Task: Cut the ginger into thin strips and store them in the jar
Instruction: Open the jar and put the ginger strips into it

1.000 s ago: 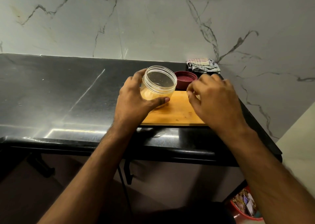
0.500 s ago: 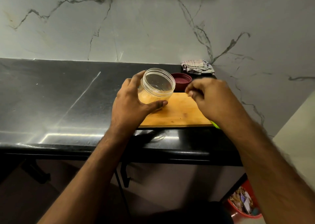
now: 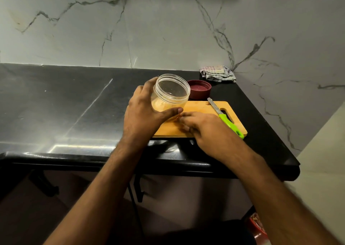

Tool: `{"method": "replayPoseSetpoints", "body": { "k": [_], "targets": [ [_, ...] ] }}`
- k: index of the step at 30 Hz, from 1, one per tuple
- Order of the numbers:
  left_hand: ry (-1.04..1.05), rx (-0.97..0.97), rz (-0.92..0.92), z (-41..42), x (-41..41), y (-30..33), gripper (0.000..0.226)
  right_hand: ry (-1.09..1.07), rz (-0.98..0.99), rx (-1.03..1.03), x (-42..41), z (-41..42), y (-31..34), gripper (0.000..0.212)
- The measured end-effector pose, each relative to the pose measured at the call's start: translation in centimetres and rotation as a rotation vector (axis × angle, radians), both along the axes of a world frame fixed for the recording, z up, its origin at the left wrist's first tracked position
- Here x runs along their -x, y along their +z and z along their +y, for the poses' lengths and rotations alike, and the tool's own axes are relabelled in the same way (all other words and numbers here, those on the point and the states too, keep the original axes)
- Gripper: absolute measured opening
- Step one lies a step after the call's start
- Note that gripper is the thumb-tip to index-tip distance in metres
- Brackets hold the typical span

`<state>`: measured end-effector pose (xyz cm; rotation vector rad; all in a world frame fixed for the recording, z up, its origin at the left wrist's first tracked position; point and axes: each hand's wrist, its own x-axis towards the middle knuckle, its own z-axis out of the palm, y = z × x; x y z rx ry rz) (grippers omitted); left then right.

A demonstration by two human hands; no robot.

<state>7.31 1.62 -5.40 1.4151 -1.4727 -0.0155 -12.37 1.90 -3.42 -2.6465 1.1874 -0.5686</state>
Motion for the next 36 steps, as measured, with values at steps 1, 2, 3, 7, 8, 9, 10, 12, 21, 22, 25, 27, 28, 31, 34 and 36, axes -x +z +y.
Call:
{"method": "replayPoseSetpoints", "body": {
  "k": [1,2,3,7,8,9,10,12,21,22,25,27,28,31,34,36],
  "targets": [
    [0.002,0.000,-0.001,0.0,0.0,0.0,0.096,0.026,0.040,0.002,0.0,0.0,-0.2,0.031],
    [0.005,-0.002,-0.002,0.0,0.0,0.0,0.096,0.037,0.077,0.003,0.0,-0.1,-0.3,0.034],
    [0.007,-0.005,-0.003,0.1,0.0,0.0,0.096,0.034,0.103,0.009,0.1,-0.1,-0.3,0.034],
    [0.004,-0.007,-0.004,0.0,0.0,0.0,0.097,-0.007,0.141,0.003,0.7,-1.0,0.8,0.023],
    [-0.003,-0.010,-0.004,0.0,0.0,0.0,0.097,-0.018,0.131,-0.024,0.8,-1.1,0.9,0.023],
    [-0.010,-0.014,-0.003,0.0,0.0,0.0,0.097,-0.026,0.107,-0.043,0.9,-1.1,1.0,0.024],
    [-0.014,-0.017,-0.003,0.0,0.0,0.0,0.098,-0.023,0.077,-0.052,0.8,-1.2,1.0,0.025],
    [-0.016,-0.016,-0.005,0.0,0.0,0.0,0.097,-0.003,0.057,-0.063,0.5,-1.5,0.9,0.026],
    [-0.010,-0.018,0.000,0.2,0.1,0.1,0.095,-0.022,0.173,0.100,0.4,-0.8,1.8,0.041],
    [-0.012,-0.022,-0.001,0.2,0.1,0.1,0.096,-0.041,0.105,0.163,0.4,-0.8,2.0,0.039],
    [-0.024,-0.027,-0.006,0.2,0.2,0.1,0.097,-0.093,-0.153,0.314,-0.1,-0.9,2.8,0.031],
    [-0.037,-0.024,-0.018,0.3,0.3,0.2,0.098,-0.096,-0.344,0.346,-1.0,-1.1,3.5,0.020],
    [-0.042,-0.025,-0.024,0.3,0.4,0.2,0.098,-0.090,-0.395,0.356,-1.5,-1.4,3.6,0.016],
    [-0.046,-0.023,-0.042,0.4,0.5,0.3,0.099,-0.088,-0.314,0.404,-2.1,-2.6,3.7,0.020],
    [-0.046,-0.014,-0.046,0.4,0.5,0.4,0.099,-0.124,-0.293,0.411,-1.5,-3.0,3.5,0.031],
    [-0.043,-0.017,-0.052,0.3,0.4,0.3,0.099,-0.174,-0.381,0.403,-0.6,-3.1,3.3,0.024]
  ]
}}
